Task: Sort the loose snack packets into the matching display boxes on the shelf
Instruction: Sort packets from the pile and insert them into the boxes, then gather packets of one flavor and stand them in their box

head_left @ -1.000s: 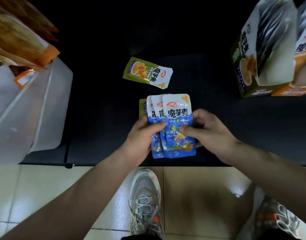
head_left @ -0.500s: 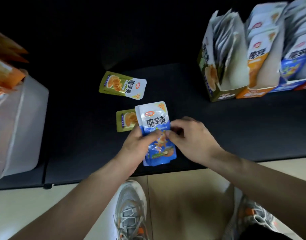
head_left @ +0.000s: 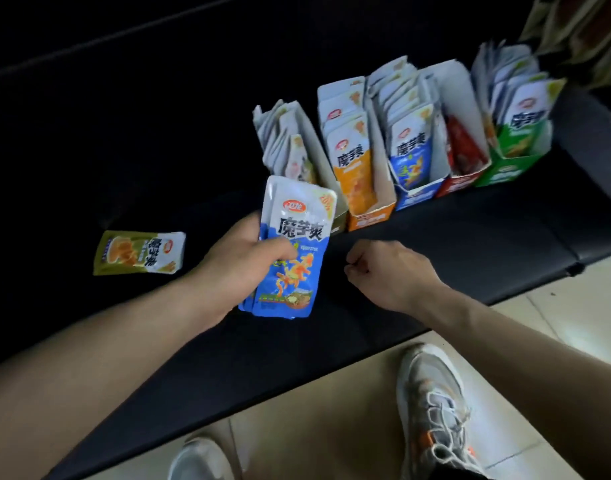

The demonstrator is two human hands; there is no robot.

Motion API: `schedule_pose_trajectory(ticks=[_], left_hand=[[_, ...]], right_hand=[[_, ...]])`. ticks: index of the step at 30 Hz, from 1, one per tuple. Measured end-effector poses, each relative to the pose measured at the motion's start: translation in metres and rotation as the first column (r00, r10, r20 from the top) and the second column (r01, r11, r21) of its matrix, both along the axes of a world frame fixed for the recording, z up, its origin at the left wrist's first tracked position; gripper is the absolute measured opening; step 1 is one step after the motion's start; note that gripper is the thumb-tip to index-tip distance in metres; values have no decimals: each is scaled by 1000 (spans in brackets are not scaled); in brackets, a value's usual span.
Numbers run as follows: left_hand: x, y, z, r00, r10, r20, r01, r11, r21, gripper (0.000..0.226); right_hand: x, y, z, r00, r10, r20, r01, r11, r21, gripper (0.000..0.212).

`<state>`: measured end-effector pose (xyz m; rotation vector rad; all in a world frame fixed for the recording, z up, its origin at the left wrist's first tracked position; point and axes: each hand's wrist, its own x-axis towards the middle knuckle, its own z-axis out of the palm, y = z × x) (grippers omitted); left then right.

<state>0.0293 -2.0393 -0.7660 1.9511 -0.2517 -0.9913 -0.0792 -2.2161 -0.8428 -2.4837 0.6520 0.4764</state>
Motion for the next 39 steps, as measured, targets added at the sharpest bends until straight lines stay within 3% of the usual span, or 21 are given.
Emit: schedule_pose_trajectory(ticks=[4, 6, 11, 17, 23, 28, 31, 33, 36, 39], left_hand=[[2, -75, 8, 985, -94, 144, 93, 996, 17, 38], [3, -114, 1, 977, -84, 196, 87, 996, -6, 34], [8, -196, -19, 965, 106, 239, -72, 987, -145, 26], [11, -228, -35, 921, 318, 226, -252, 927, -277, 29], [2, -234, -43, 905, 176, 387, -116, 978, -174, 37], [-1, -230, -54, 790, -103, 605, 31, 991, 129, 54], [-1, -226, -50, 747, -76, 660, 34, 996, 77, 61], [3, -219, -45, 650, -81, 756, 76, 996, 42, 53], [14, -207, -42, 457, -217, 862, 151, 975, 165, 42], [18, -196, -35, 405, -326, 854, 192, 944, 269, 46]], right_hand=[[-13, -38, 0, 993, -113, 41, 116, 990, -79, 30], [-19, -55, 0, 984, -162, 70, 170, 976, -138, 29], [-34, -89, -4, 970, -230, 83, 242, 952, -190, 26], [-49, -103, -10, 969, -236, 69, 245, 952, -186, 22], [-51, -105, -11, 970, -228, 83, 240, 954, -181, 21], [-50, -100, -13, 976, -206, 68, 215, 962, -170, 22], [-47, -94, -14, 983, -179, 45, 184, 968, -168, 23], [-43, -88, -14, 988, -150, 43, 155, 975, -156, 24], [-37, -76, -11, 993, -105, 58, 112, 983, -148, 24], [-29, -57, -7, 994, -69, 87, 80, 989, -126, 23]])
